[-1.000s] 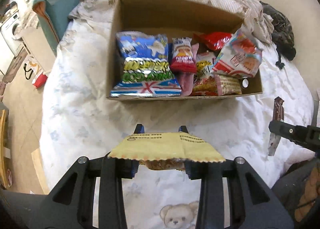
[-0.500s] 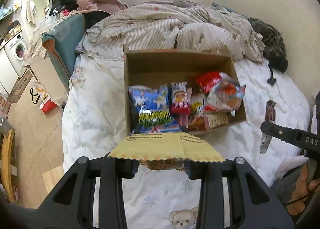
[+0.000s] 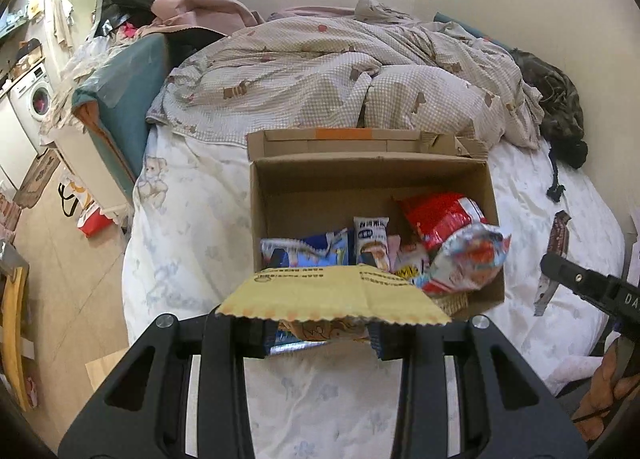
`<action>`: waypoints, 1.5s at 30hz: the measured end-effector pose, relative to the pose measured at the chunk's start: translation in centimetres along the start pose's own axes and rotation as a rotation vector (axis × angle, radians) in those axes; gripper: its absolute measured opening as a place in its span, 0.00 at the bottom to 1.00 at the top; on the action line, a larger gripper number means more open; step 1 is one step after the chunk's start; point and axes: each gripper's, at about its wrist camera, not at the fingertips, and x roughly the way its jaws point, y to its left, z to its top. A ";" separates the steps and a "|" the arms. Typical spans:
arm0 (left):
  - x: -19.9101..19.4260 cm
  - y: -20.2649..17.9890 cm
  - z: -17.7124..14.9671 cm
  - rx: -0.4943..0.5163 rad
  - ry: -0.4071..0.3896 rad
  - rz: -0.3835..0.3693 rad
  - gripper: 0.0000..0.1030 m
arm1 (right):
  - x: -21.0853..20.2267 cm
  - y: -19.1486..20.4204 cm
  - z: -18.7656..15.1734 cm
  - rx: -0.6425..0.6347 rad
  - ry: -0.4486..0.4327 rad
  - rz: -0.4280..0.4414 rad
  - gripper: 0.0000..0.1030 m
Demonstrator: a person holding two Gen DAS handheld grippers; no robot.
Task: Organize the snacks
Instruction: 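Carry the chocolate bar and yellow packet over the box with both tools, then open both tools to drop the two snacks into the box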
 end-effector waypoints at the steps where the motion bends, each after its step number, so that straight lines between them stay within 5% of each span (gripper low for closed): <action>1: 0.5 -0.1 0.4 0.002 0.005 0.000 0.30 | 0.5 0.2 0.3 -0.007 0.006 0.000 0.16; 9: 4.2 -0.7 3.1 0.017 0.035 0.011 0.31 | 5.1 2.8 2.8 -0.076 0.058 0.036 0.17; 13: 6.1 -0.7 3.6 0.016 0.068 0.022 0.31 | 8.4 3.1 3.5 -0.154 0.084 -0.028 0.17; 21: 9.2 -1.4 3.9 0.042 0.113 0.047 0.32 | 13.5 1.3 5.0 -0.113 0.159 0.025 0.17; 27: 9.8 -1.6 4.3 0.043 0.127 0.031 0.35 | 12.9 1.8 5.7 -0.083 0.155 0.109 0.21; 29: 9.8 -1.6 4.3 0.040 0.136 0.040 0.44 | 12.5 1.9 5.9 -0.066 0.154 0.137 0.21; 33: 8.5 -1.2 4.5 0.007 0.079 0.068 0.86 | 12.1 2.3 6.3 -0.066 0.161 0.133 0.22; 36: 7.6 -0.8 4.7 -0.009 0.050 0.076 0.89 | 11.6 2.6 6.5 -0.072 0.154 0.127 0.49; 37: 7.3 -0.7 4.8 -0.016 0.047 0.073 0.89 | 11.1 2.7 6.6 -0.073 0.141 0.143 0.74; 38: 7.0 -0.5 4.8 -0.021 0.044 0.072 0.89 | 10.5 2.8 6.7 -0.076 0.117 0.157 0.86; 45: 4.3 0.1 4.6 -0.029 -0.028 0.074 0.89 | 5.8 2.5 8.5 -0.035 0.007 0.233 0.87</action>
